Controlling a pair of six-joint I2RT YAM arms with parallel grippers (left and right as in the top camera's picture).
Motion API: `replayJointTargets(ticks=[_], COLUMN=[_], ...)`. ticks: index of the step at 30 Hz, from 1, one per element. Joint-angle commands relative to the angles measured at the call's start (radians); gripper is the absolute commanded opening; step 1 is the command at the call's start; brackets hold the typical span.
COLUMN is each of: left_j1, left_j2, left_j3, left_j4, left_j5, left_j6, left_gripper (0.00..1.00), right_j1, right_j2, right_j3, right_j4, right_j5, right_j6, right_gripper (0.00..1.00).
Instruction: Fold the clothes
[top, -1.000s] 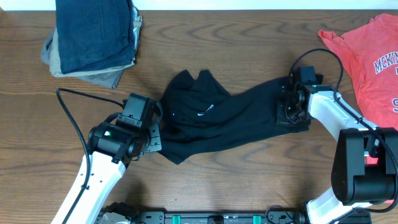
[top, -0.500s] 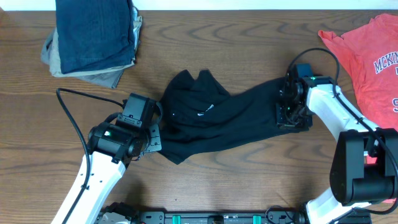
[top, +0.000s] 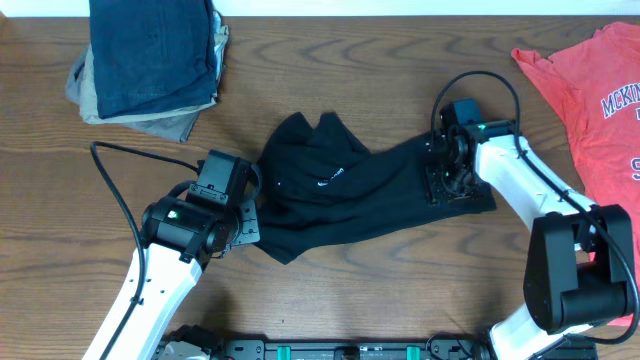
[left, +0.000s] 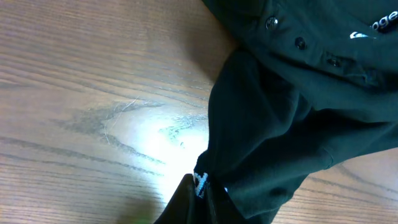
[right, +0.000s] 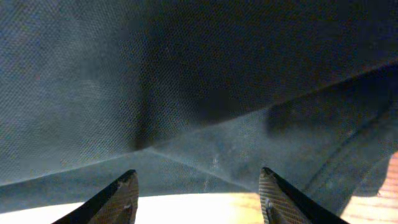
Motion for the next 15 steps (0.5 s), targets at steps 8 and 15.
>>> replayJointTargets(ticks=[8, 15], left_j1=[0.0, 0.0], left_j2=[0.002, 0.002], left_j3=[-0.001, -0.001], left_j4=[-0.002, -0.002], left_j5=[-0.023, -0.023], left_j6=[-0.002, -0.001], left_gripper=[0.06, 0.06], right_j1=[0.008, 0.008], right_j2=[-0.013, -0.013], right_j3=[-0.1, -0.1], right_j4=[0.1, 0.123], right_j5=[0.022, 0.076], right_j6=[-0.024, -0.024], right_gripper=[0.56, 0.41])
